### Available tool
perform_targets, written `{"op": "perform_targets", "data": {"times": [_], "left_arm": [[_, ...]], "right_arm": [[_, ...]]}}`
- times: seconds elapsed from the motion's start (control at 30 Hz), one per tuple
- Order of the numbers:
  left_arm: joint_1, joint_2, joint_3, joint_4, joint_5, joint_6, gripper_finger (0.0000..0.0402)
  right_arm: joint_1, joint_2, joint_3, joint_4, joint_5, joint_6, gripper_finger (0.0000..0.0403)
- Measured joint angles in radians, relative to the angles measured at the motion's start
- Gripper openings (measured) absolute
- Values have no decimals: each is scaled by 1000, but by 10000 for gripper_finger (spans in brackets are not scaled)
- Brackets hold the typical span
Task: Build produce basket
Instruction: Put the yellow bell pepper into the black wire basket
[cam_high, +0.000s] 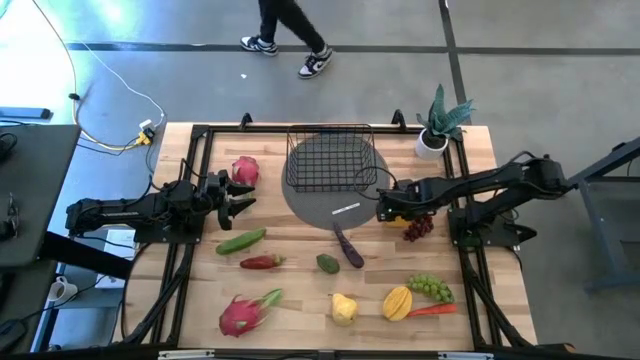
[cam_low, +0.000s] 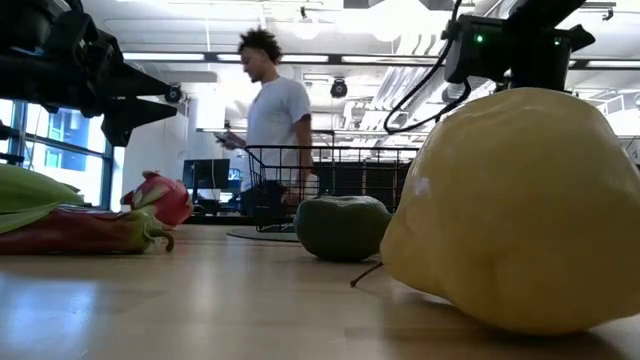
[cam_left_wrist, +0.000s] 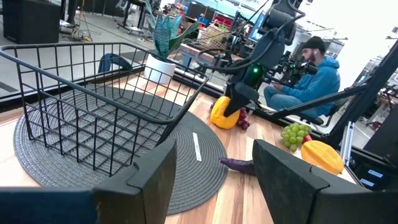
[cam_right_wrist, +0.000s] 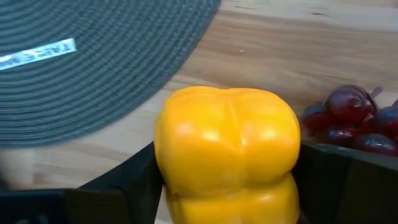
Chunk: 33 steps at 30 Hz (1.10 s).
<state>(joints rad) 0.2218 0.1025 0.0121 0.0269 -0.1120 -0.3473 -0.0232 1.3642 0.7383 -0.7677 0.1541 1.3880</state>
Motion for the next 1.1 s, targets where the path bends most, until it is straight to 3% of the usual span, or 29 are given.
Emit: {"op": "perform_targets", "data": {"times": [0.3, 0.57, 1.1], "left_arm": [[0, 0, 0, 0, 0, 0, 200], [0, 0, 0, 0, 0, 0, 200], [0, 0, 0, 0, -2, 0, 200]], "right_arm": [[69, -109, 8, 40, -4, 35, 255], [149, -162, 154, 29, 167, 16, 255], [97, -157, 409, 71, 381, -372, 255]]}}
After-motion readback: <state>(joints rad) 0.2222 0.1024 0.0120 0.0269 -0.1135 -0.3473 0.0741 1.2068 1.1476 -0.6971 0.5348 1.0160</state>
